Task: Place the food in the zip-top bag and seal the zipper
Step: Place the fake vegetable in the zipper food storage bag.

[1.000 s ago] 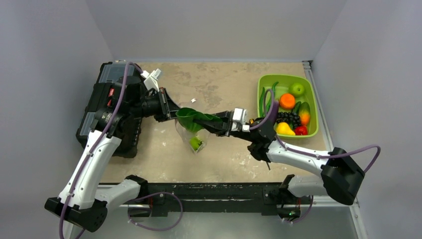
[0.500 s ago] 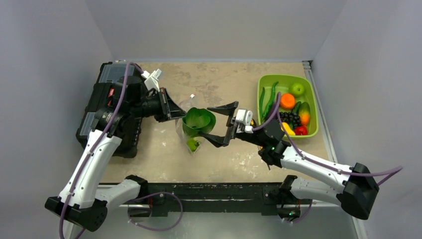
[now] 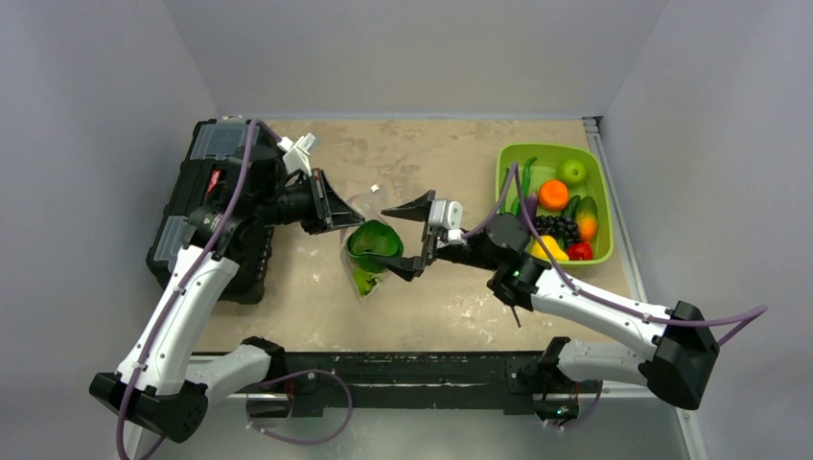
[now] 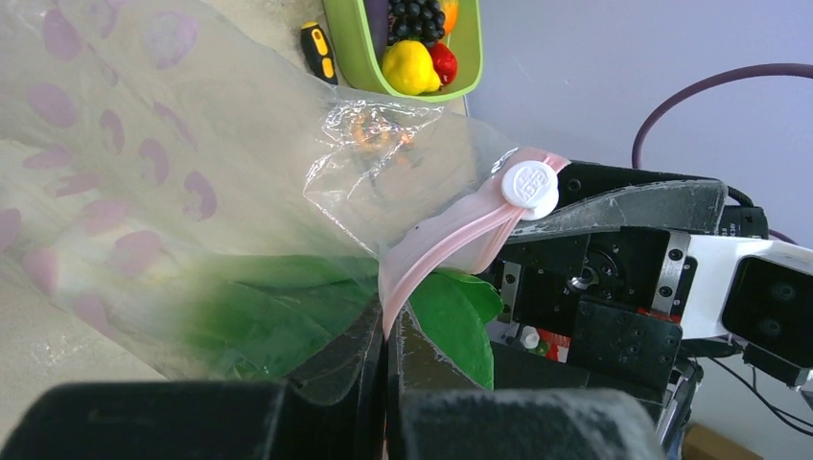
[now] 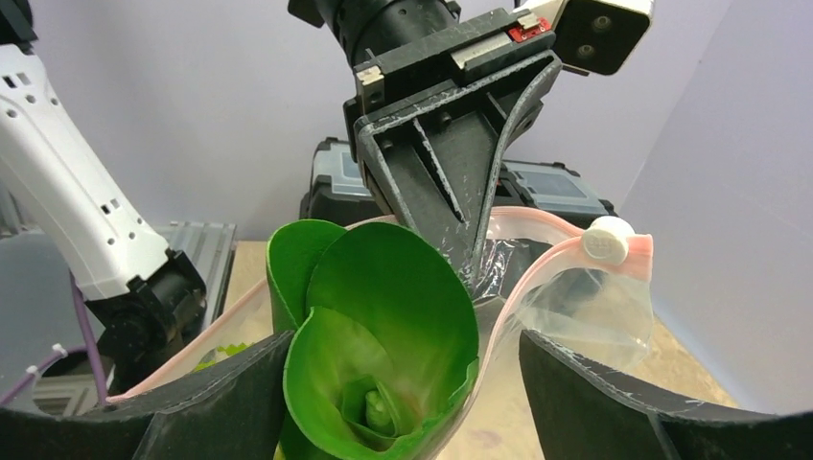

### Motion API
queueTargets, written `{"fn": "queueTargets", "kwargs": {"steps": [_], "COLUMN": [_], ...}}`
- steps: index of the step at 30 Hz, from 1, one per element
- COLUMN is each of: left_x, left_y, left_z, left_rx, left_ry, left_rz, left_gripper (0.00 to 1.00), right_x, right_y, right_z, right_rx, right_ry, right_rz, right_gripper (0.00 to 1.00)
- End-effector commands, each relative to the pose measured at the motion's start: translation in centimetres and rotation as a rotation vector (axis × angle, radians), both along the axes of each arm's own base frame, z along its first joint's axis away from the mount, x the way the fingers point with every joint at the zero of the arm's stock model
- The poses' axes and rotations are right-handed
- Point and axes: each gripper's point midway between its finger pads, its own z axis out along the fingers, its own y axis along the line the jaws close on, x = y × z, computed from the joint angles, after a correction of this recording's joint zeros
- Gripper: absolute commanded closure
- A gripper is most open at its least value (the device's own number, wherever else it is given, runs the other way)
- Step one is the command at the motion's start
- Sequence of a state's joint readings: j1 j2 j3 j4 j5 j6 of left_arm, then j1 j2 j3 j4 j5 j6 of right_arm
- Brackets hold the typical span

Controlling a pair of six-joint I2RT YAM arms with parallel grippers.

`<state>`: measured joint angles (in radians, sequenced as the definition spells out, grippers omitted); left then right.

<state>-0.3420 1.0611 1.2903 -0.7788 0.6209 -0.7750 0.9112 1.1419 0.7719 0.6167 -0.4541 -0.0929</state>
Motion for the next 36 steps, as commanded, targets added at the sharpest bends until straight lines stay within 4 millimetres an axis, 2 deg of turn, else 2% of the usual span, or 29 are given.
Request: {"fn": "queueTargets", "kwargs": {"steps": [1,3,6,8,10,11,13,14,15,16,18,21,23,26,28,30,33,34,36], "left_x": [-0.2,-0.5,-0.9,-0.9,-0.5,-0.1,1.2,1.2,0.9,0.1,-1.3,-2.2,-1.4,0.4,0.7,0.0,-1.6,-1.8,-1.2], "left_y": [-0.3,-0.3,0.1,0.5,0.5,0.6,1.1,1.0,0.7,0.3,0.1,1.4,1.6,0.8,1.1,1.3,2.6,3.3,3.8], "left_z": [1.7,2.2,3.8,4.5,4.1,3.3,0.3,-0.8,-1.0,-0.7,2.0,4.3,3.3,-0.7,-1.9,0.0,4.8,5.3,4.2], "left_rx": [-0.045,-0.058,-0.098,-0.125,-0.141,-0.123,-0.026,0.009,0.018,0.008,-0.035,-0.042,-0.003,0.059,0.099,0.048,-0.025,-0.012,0.031], "left_ry": [-0.042,-0.042,-0.064,-0.064,-0.056,-0.045,0.014,0.057,0.097,0.125,0.035,-0.078,-0.072,0.062,0.119,0.073,-0.101,-0.117,-0.099], "left_rz": [-0.009,0.000,0.038,0.094,0.129,0.141,0.170,0.149,0.112,0.078,0.071,0.145,0.162,0.117,0.130,0.156,0.235,0.268,0.298], "left_gripper": [1.00,1.00,1.00,1.00,1.00,1.00,1.00,1.00,1.00,1.00,1.00,1.00,1.00,1.00,1.00,1.00,1.00,1.00,1.00], "right_x": [0.9,0.5,0.3,0.1,0.3,0.7,2.0,2.8,3.7,4.7,5.7,5.1,4.3,4.1,4.0,3.6,2.4,2.0,1.1], "right_y": [0.4,0.6,1.4,2.1,2.1,1.9,1.2,0.9,0.5,-0.1,-1.1,-1.2,-0.5,0.5,0.8,0.9,0.9,1.0,1.3], "right_z": [1.5,1.2,0.2,-0.3,-0.3,0.0,0.5,0.6,0.6,0.4,0.1,0.4,0.6,0.8,2.0,2.5,2.9,2.9,2.8], "right_rx": [-0.037,-0.052,-0.097,-0.121,-0.098,-0.070,-0.014,0.001,0.012,-0.003,-0.037,-0.045,-0.055,-0.053,-0.044,-0.041,-0.048,-0.049,-0.064], "right_ry": [-0.050,-0.059,-0.060,-0.051,-0.022,0.005,0.072,0.106,0.166,0.201,0.230,0.230,0.226,0.290,0.322,0.389,0.448,0.464,0.489], "right_rz": [-0.051,-0.047,-0.046,-0.046,-0.070,-0.099,-0.184,-0.229,-0.289,-0.359,-0.437,-0.414,-0.359,-0.322,-0.312,-0.298,-0.250,-0.231,-0.187], "right_gripper": [0.18,0.22,0.37,0.39,0.32,0.27,0.17,0.14,0.11,0.10,0.08,0.01,0.01,0.01,0.01,0.01,0.01,0.01,0.01]}}
